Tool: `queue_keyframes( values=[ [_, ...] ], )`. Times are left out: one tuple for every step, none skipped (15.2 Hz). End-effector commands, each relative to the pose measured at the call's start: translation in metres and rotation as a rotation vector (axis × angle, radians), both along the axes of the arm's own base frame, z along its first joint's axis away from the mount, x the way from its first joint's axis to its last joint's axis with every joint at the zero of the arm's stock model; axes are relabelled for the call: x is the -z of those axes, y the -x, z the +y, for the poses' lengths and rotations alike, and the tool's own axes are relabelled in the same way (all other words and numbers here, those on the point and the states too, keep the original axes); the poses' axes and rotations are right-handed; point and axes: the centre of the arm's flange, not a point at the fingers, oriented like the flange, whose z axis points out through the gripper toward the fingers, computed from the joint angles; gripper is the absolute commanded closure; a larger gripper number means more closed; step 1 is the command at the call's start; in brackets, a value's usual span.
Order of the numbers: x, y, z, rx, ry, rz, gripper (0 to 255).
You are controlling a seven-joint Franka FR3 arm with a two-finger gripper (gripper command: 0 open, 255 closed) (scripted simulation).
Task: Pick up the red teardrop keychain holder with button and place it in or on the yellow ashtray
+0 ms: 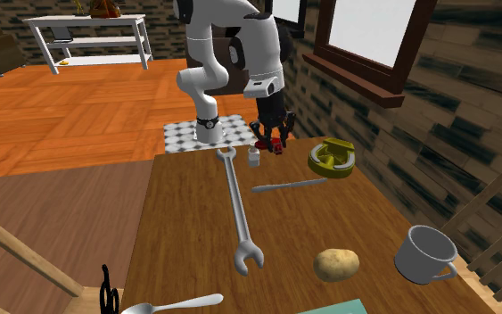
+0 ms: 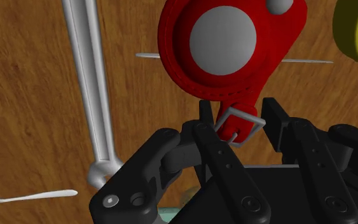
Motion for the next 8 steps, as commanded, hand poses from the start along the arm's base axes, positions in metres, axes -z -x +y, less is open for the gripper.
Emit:
queue_keyframes(
  values=[
    [-0.004,0.004,0.021,0.0,0.0,0.0,255],
    [-0.004,0.006,0.035,0.0,0.0,0.0,255],
    [-0.005,0.007,0.048,0.0,0.0,0.0,255],
    [-0.006,0.009,0.061,0.0,0.0,0.0,255],
    [-0.007,0.011,0.074,0.0,0.0,0.0,255],
    [-0.008,0.013,0.087,0.0,0.0,0.0,255],
    [-0.009,0.015,0.1,0.0,0.0,0.0,255],
    [-0.01,0.016,0.113,0.0,0.0,0.0,255]
  ],
)
